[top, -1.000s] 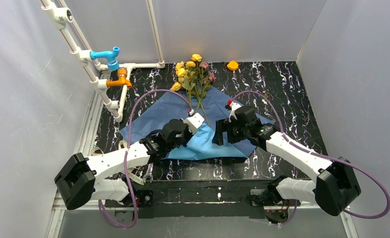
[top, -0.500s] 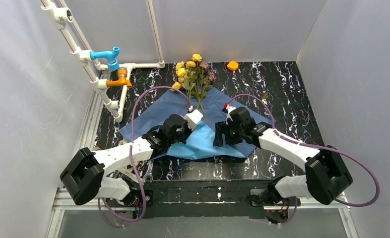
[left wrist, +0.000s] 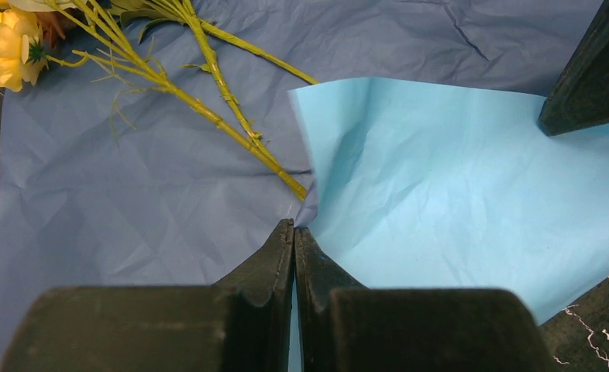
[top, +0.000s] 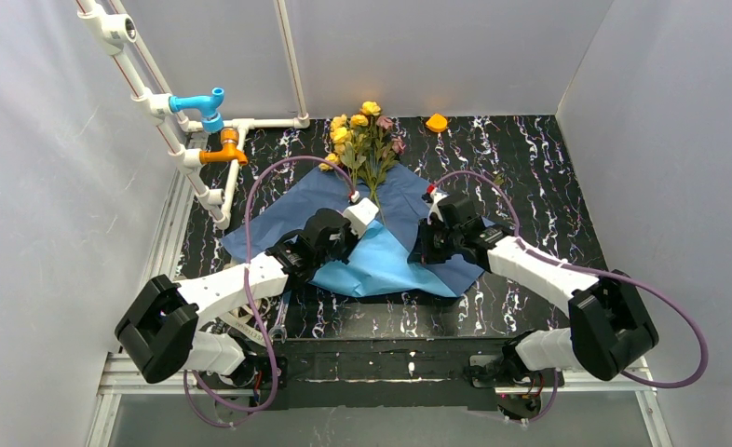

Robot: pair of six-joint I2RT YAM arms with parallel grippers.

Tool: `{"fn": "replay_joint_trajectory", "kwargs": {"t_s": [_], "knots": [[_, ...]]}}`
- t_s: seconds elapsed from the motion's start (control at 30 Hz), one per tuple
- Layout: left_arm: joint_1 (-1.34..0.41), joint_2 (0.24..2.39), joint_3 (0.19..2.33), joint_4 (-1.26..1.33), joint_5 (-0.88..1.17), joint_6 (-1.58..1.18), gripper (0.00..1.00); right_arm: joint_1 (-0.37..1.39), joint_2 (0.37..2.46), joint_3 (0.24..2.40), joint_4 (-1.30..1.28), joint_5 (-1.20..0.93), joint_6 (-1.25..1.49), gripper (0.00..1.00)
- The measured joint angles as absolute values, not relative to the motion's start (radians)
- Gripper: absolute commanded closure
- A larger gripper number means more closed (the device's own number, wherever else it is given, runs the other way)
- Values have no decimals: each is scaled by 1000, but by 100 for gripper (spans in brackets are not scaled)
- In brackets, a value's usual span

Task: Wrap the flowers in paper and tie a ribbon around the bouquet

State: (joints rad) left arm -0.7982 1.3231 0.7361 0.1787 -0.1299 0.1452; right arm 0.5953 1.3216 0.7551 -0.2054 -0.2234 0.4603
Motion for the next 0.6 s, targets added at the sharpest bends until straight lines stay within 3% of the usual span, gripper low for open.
{"fn": "replay_joint_trajectory", "kwargs": {"t_s": [0.07,0.1,0.13,0.2,0.23,0.3,0.6], "knots": [[-795,1323,736,179,-130,145,100,590,1330,762,-204,-231,467,99],[-794,1323,736,179,-130,144,95,589,1335,764,-202,-233,468,99],[-793,1323,736,179,-130,143,79,589,1339,765,-201,-236,468,99],[-793,1323,736,179,-131,140,38,589,1348,770,-202,-238,469,99],[-793,1323,736,178,-132,142,29,589,1353,774,-201,-238,468,99],[-793,1322,745,154,-142,131,24,589,1374,789,-201,-234,467,99],[-787,1240,981,-254,-200,-49,19,589,1523,932,-239,-148,435,99]]}}
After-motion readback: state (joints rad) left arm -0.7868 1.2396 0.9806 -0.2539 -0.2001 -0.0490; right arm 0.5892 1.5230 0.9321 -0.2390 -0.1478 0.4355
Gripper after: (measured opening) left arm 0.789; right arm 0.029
